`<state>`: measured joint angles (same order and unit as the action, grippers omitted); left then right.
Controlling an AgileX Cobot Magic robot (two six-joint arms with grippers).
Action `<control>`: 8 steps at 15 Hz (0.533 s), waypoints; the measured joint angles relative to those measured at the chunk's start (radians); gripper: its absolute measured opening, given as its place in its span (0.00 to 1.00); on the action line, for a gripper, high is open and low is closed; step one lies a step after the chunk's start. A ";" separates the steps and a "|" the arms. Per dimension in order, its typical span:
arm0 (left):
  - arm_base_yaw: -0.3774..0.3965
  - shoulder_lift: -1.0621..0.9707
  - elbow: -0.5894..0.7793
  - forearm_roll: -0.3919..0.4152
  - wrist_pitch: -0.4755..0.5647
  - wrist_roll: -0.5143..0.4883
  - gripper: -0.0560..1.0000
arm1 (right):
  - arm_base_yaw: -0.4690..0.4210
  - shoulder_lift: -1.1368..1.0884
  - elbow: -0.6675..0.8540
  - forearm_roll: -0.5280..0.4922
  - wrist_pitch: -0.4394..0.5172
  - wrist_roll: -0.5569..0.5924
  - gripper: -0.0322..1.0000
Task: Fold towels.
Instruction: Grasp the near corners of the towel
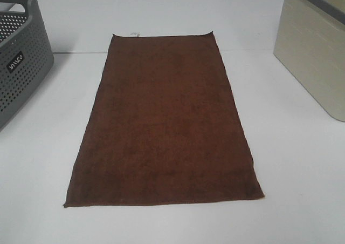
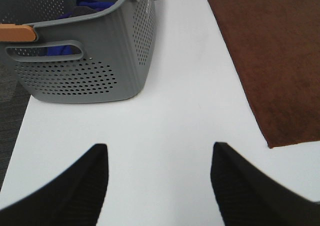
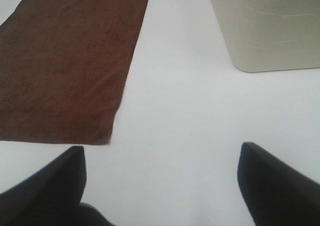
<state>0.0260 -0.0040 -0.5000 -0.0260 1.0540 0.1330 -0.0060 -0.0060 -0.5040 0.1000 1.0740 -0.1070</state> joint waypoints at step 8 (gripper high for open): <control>0.000 0.000 0.000 0.000 0.000 0.000 0.61 | 0.000 0.000 0.000 0.000 0.000 0.000 0.79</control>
<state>0.0260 -0.0040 -0.5000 -0.0260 1.0540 0.1330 -0.0060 -0.0060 -0.5040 0.1000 1.0740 -0.1070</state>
